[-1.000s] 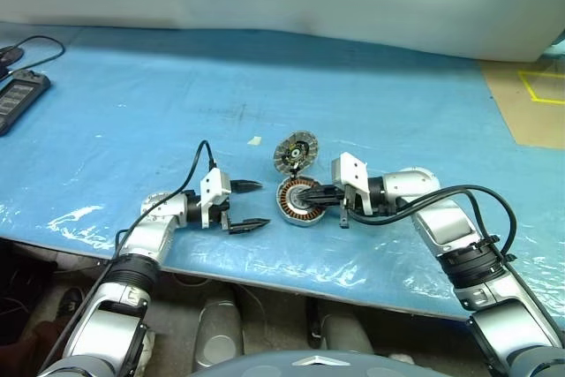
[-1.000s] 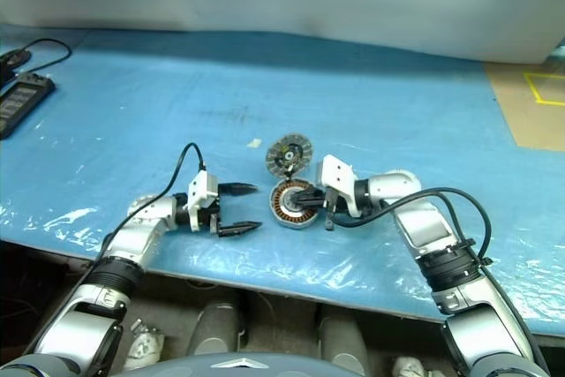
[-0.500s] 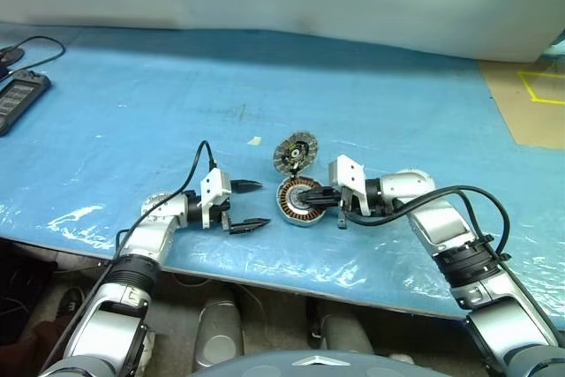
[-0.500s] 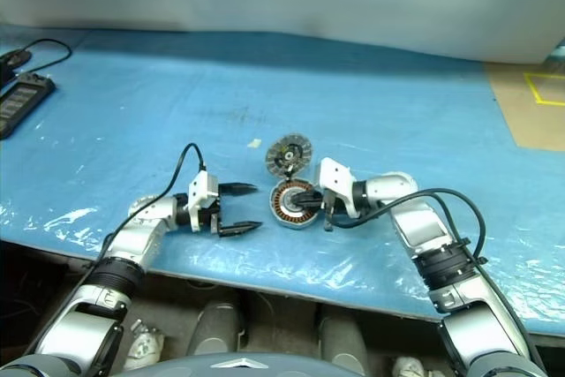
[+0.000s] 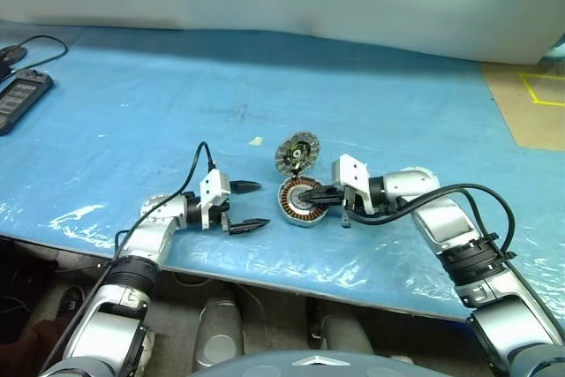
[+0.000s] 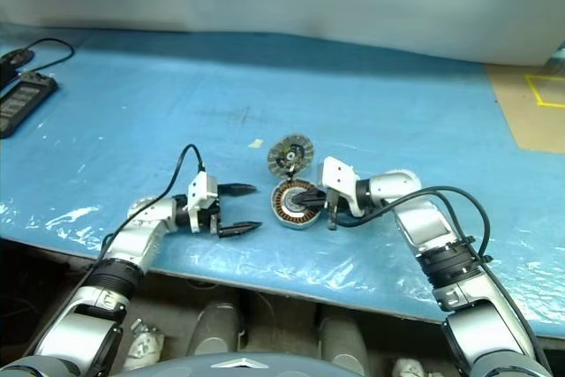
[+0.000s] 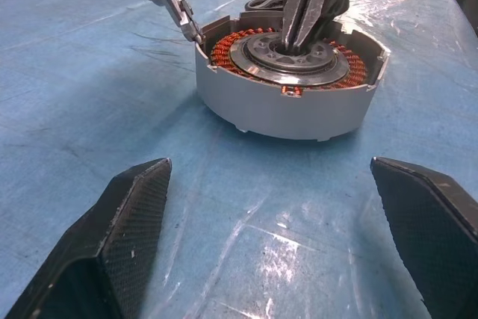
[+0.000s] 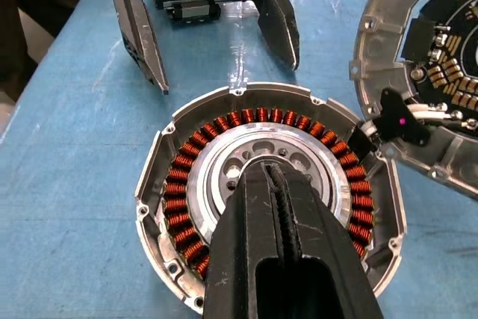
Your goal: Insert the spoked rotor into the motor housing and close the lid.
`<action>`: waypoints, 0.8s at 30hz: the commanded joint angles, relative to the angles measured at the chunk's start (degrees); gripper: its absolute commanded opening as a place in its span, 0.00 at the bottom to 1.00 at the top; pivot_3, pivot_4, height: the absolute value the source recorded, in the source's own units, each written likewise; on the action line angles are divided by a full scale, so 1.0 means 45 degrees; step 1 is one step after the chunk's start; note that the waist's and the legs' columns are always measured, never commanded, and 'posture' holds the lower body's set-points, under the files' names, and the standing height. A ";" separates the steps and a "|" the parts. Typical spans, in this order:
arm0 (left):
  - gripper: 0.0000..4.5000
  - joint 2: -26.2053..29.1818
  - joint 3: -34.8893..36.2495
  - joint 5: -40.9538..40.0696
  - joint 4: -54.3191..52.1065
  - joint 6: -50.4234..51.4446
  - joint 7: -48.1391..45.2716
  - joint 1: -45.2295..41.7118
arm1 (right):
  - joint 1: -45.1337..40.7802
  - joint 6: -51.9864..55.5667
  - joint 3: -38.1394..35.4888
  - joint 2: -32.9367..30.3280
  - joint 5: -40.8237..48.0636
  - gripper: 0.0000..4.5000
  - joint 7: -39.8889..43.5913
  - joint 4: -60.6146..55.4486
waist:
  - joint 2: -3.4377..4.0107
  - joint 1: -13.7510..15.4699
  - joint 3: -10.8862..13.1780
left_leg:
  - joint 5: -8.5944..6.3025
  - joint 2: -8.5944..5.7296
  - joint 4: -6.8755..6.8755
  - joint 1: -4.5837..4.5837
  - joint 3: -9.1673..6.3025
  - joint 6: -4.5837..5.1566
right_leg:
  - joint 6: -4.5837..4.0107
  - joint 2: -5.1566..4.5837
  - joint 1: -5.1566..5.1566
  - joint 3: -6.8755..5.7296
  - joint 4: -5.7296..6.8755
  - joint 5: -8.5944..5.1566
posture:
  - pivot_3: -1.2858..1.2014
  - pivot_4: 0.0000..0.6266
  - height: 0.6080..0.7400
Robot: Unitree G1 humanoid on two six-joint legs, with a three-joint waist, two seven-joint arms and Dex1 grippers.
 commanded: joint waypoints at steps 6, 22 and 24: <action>1.00 0.0122 0.0228 -0.0482 -0.0473 0.0220 -0.0334 -0.0183 | 0.0295 0.1171 -0.1505 -0.0081 0.1610 0.01 -0.0297 -0.1496 | 0.0000 0.0003 0.0000 | 0.0000 0.0001 0.0000 -0.0016 0.0000 0.0000 | 0.0000 0.0002 -0.0019 -0.0001 0.0002 0.0000 | 0.52 0.24 1.00; 1.00 0.0144 0.0431 -0.0831 -0.0776 0.0374 -0.0387 -0.0472 | 0.2127 0.1883 -0.4762 -0.3038 0.2283 0.28 -0.0499 -0.1632 | 0.0000 0.0012 0.0000 | 0.0000 -0.0002 -0.0004 -0.0023 0.0000 0.0000 | 0.0002 0.0003 -0.0024 -0.0001 -0.0010 -0.0002 | 0.52 0.24 1.00; 1.00 0.0149 0.0433 -0.0801 -0.0675 0.0345 -0.0403 -0.0539 | 0.2533 0.1835 -0.4859 -0.3473 0.2383 0.42 -0.0084 -0.2041 | 0.0000 0.0033 0.0000 | 0.0000 -0.0002 -0.0004 -0.0024 0.0001 0.0001 | 0.0002 0.0002 -0.0024 -0.0002 -0.0009 -0.0002 | 0.52 0.24 1.00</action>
